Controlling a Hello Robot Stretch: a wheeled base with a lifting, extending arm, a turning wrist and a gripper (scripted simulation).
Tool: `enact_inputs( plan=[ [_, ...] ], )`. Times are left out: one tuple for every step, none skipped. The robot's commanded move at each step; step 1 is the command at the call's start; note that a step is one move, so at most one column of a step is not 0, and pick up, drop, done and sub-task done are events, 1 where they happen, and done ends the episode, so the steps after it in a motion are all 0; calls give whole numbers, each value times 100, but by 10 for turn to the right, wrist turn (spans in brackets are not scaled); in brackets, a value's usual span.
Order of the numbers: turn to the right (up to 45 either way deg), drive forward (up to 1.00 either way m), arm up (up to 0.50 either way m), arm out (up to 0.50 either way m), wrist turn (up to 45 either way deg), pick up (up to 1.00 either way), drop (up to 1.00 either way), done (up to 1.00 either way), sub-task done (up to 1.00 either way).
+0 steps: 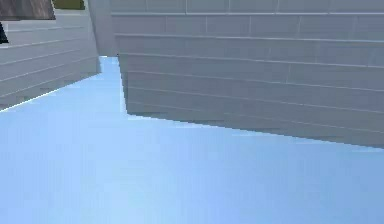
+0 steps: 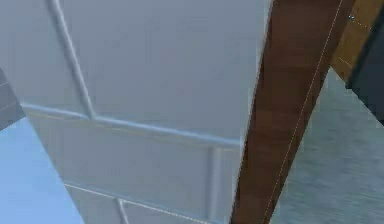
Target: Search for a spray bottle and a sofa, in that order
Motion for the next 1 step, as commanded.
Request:
enact_inputs(
  plan=[
    [-450,0,0,0,0,0,0,0,0]
  ],
)
